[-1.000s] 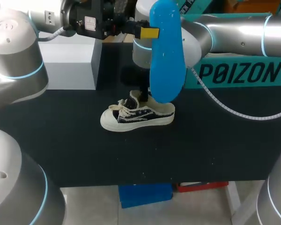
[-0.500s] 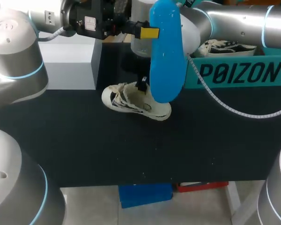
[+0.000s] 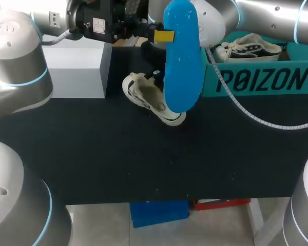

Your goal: Take the shoe out of the shoebox, open the shoe tongue, remove and reinsert the insole, then place the shoe into the shoebox

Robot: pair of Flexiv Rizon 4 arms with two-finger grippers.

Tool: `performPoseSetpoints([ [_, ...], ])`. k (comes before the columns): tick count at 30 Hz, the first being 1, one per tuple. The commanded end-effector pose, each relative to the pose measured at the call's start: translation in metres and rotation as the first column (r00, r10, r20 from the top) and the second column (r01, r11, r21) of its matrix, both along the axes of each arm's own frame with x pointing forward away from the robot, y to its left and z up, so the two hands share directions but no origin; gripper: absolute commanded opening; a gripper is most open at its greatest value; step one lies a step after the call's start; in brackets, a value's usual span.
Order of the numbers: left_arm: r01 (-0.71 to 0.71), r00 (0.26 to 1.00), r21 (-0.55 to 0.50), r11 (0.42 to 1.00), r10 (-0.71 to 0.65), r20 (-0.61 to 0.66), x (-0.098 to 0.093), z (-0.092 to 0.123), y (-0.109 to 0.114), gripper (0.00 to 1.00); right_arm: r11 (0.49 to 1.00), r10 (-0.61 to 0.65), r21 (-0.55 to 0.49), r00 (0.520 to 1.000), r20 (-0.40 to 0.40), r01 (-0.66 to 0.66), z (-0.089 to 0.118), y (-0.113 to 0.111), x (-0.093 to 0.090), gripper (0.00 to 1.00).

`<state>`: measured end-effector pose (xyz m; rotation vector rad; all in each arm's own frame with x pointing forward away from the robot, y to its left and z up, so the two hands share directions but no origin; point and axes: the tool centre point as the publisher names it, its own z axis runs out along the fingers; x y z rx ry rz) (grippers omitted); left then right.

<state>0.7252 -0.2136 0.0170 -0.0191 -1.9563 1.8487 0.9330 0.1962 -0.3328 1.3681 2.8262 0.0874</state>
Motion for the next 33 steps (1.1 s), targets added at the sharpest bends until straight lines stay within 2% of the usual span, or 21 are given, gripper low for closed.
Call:
performPoseSetpoints([
  [1, -0.003, 1.000, -0.001, 1.000, 0.003, 0.001, -0.001, -0.001, -0.001, 0.00, 0.963, -0.271, 0.004, 0.961, 0.051, 0.271, 0.005, 0.002, 0.001, 0.00],
  [7, -0.003, 1.000, -0.001, 1.000, 0.003, 0.001, -0.001, -0.001, -0.001, 0.00, 0.907, -0.421, 0.042, 0.904, 0.070, 0.419, 0.007, 0.005, 0.002, 0.00],
  [8, -0.003, 1.000, -0.001, 1.000, 0.003, 0.001, -0.001, -0.001, -0.001, 0.00, 0.889, -0.456, 0.071, 0.888, 0.054, 0.452, 0.006, 0.006, 0.003, 0.00],
  [11, -0.003, 1.000, -0.001, 1.000, 0.003, 0.001, -0.001, -0.001, -0.001, 0.00, 0.874, -0.484, 0.078, 0.874, 0.055, 0.479, 0.003, 0.005, 0.003, 0.00],
  [15, -0.003, 1.000, -0.001, 1.000, 0.003, 0.001, -0.001, -0.001, -0.001, 0.00, 0.870, -0.490, 0.082, 0.871, 0.023, 0.487, -0.005, 0.005, 0.002, 0.00],
  [24, -0.003, 1.000, -0.001, 1.000, 0.003, 0.001, -0.001, -0.001, -0.001, 0.00, 0.885, -0.465, -0.004, 0.885, 0.012, 0.465, -0.018, 0.005, 0.002, 0.00],
  [33, -0.003, 1.000, -0.001, 1.000, 0.003, 0.001, -0.001, -0.001, -0.001, 0.00, 0.848, -0.530, -0.009, 0.848, 0.024, 0.530, -0.022, 0.000, 0.011, 0.00],
])
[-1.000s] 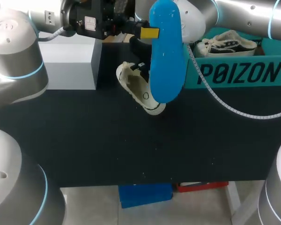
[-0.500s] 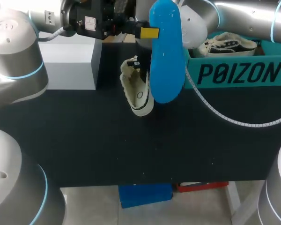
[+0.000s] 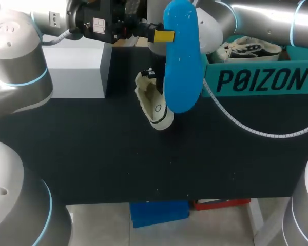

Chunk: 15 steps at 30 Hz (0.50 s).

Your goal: Take the shoe out of the shoebox, open the shoe tongue, remove and reinsert the insole, then place the shoe into the shoebox

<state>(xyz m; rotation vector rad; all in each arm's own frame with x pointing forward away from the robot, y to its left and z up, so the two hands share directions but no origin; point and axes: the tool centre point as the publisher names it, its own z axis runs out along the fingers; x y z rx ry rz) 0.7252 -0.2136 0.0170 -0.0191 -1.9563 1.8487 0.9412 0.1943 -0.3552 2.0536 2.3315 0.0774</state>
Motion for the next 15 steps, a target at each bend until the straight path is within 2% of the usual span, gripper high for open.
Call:
performPoseSetpoints([
  [1, -0.003, 1.000, -0.001, 1.000, 0.003, 0.001, -0.001, -0.001, -0.001, 0.00, 1.000, -0.027, 0.000, 1.000, 0.005, 0.027, 0.000, 0.001, 0.003, 0.00],
  [15, -0.003, 1.000, -0.001, 1.000, 0.003, 0.001, -0.001, -0.001, -0.001, 0.00, 0.993, -0.120, 0.011, 0.993, 0.002, 0.120, -0.027, -0.007, -0.002, 0.00],
])
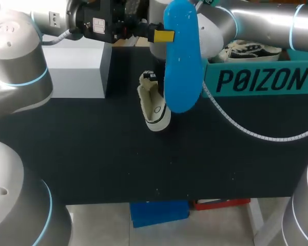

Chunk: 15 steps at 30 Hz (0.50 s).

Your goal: Take the shoe out of the shoebox, open the shoe tongue, remove and reinsert the insole, then place the shoe into the shoebox

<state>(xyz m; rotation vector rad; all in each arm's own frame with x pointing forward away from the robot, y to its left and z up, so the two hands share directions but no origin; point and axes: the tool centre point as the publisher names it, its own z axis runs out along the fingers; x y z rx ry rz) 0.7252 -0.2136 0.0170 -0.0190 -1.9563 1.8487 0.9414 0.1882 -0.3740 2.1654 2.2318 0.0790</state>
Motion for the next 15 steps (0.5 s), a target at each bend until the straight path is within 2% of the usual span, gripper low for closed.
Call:
performPoseSetpoints([
  [1, -0.003, 1.000, -0.001, 1.000, 0.003, 0.001, -0.001, -0.001, -0.001, 0.00, 1.000, -0.026, 0.005, 1.000, 0.007, 0.026, -0.010, -0.002, -0.003, 0.00],
  [6, -0.003, 1.000, -0.001, 1.000, 0.003, 0.001, -0.001, -0.001, -0.001, 0.00, 0.999, -0.038, 0.011, 0.999, 0.015, 0.038, -0.016, -0.004, -0.006, 0.00],
  [7, -0.003, 1.000, -0.001, 1.000, 0.003, 0.001, -0.001, -0.001, -0.001, 0.00, 0.999, -0.042, 0.027, 0.999, 0.024, 0.042, -0.015, -0.006, -0.007, 0.08],
  [8, -0.003, 1.000, -0.001, 1.000, 0.003, 0.001, -0.001, -0.001, -0.001, 0.00, 0.998, -0.044, 0.050, 0.998, 0.046, 0.041, -0.014, -0.007, -0.008, 0.69],
  [9, -0.003, 1.000, -0.001, 1.000, 0.003, 0.001, -0.001, -0.001, -0.001, 0.00, 0.997, -0.057, 0.052, 0.997, 0.043, 0.054, -0.013, -0.010, -0.010, 1.00],
  [15, -0.003, 1.000, -0.001, 1.000, 0.003, 0.001, -0.001, -0.001, -0.001, 0.00, 0.971, -0.104, 0.224, 0.993, 0.062, 0.088, 0.004, -0.017, -0.018, 1.00],
])
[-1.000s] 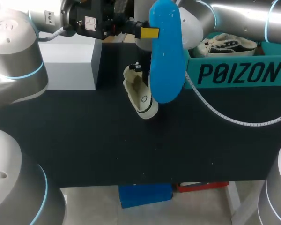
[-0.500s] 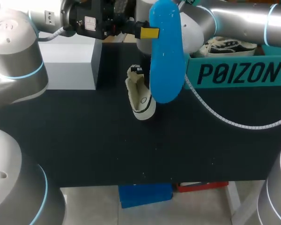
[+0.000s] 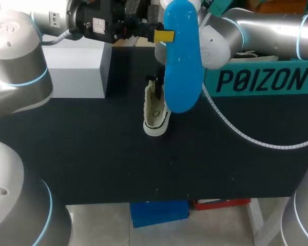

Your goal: Take the shoe out of the shoebox, open the shoe tongue, remove and reinsert the insole, then place the shoe into the shoebox

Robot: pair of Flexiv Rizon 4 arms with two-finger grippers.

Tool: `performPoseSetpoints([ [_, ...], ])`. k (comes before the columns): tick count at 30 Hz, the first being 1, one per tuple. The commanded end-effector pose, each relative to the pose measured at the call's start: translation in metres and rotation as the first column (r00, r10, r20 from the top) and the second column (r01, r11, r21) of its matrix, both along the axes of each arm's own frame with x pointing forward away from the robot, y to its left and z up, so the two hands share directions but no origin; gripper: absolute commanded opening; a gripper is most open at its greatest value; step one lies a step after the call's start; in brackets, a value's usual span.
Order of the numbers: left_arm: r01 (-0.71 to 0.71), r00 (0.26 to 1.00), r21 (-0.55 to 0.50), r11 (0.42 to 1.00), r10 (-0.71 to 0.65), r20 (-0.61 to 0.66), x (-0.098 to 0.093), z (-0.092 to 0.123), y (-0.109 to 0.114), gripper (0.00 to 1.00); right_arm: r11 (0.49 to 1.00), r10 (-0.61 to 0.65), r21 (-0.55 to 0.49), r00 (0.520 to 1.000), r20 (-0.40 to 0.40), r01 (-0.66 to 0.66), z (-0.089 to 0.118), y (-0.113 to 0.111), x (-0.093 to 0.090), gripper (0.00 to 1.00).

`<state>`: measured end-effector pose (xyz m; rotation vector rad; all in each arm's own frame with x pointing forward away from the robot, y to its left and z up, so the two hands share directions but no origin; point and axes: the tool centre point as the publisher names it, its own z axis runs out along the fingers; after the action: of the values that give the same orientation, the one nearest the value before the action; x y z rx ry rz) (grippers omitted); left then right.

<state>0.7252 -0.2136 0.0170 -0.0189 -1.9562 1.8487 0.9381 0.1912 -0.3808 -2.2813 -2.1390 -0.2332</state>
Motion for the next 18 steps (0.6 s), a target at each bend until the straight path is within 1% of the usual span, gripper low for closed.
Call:
performPoseSetpoints([
  [1, -0.003, 1.000, -0.001, 1.000, 0.003, 0.001, -0.001, -0.001, -0.001, 0.00, 0.987, -0.008, 0.160, 0.999, 0.039, 0.001, 0.014, -0.020, -0.016, 1.00],
  [4, -0.003, 1.000, -0.001, 1.000, 0.003, 0.001, -0.001, -0.001, -0.001, 0.00, 0.964, 0.008, 0.264, 0.998, 0.056, -0.023, 0.024, -0.020, -0.020, 1.00],
  [7, -0.003, 1.000, -0.001, 1.000, 0.003, 0.001, -0.001, -0.001, -0.001, 0.00, 0.929, 0.014, 0.367, 0.997, 0.070, -0.039, 0.035, -0.020, -0.025, 1.00],
  [8, -0.003, 1.000, -0.001, 1.000, 0.003, 0.001, -0.001, -0.001, -0.001, 0.00, 0.905, 0.025, 0.422, 0.997, 0.074, -0.054, 0.039, -0.018, -0.027, 1.00],
  [10, -0.003, 1.000, -0.001, 1.000, 0.003, 0.001, -0.001, -0.001, -0.001, 0.00, 0.867, 0.041, 0.490, 0.994, 0.103, -0.087, 0.050, -0.016, -0.031, 1.00],
  [11, -0.003, 1.000, -0.001, 1.000, 0.003, 0.001, -0.001, -0.001, -0.001, 0.00, 0.823, 0.048, 0.557, 0.991, 0.122, -0.109, 0.057, -0.015, -0.033, 1.00],
  [13, -0.003, 1.000, -0.001, 1.000, 0.003, 0.001, -0.001, -0.001, -0.001, 0.00, 0.805, 0.117, 0.559, 0.976, 0.182, -0.200, 0.073, -0.011, -0.038, 1.00],
  [18, -0.003, 1.000, -0.001, 1.000, 0.003, 0.001, -0.001, -0.001, -0.001, 0.00, 0.805, 0.117, 0.559, 0.976, 0.182, -0.200, 0.073, -0.011, -0.038, 1.00],
])
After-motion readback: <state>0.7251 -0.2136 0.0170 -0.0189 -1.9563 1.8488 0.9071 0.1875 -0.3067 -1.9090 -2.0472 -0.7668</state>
